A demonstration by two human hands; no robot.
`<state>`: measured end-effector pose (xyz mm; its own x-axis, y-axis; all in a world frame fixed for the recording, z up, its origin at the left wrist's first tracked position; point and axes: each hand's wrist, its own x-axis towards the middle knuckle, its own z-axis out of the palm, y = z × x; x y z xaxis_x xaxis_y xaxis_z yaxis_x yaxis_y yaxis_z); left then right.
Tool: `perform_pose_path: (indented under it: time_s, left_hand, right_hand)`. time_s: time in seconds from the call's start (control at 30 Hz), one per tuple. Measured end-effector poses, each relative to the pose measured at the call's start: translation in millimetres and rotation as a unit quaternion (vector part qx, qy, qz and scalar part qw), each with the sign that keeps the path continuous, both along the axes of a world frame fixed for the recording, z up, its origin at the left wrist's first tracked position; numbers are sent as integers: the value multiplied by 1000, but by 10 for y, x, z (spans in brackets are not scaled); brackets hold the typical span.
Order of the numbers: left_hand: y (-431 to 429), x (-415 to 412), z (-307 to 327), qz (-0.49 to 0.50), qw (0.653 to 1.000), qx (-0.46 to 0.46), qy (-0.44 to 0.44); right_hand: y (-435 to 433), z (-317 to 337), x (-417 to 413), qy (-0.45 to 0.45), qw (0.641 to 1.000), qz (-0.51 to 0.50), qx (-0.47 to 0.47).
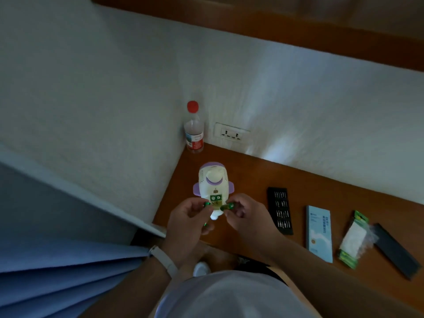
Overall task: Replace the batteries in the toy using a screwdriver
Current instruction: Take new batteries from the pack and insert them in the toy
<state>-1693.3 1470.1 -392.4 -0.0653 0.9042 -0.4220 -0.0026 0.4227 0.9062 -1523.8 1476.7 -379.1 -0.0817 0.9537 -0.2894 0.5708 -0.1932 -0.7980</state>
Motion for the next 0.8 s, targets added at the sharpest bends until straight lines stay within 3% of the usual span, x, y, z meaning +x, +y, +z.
perform_pose_path:
  time_s: [0.3,0.67,0.8]
  left_hand:
    - [22,-11,-40,-33,994,34,98]
    - [52,43,-126,-27,996,63,61]
    - [40,4,-177,-42,980,106,163]
  right_hand:
    - [87,-77,10,23,999,18,-19]
    - [85,-55,77,18,1000,5,-23]
    - [87,-91,83,-15,1000,5,-12]
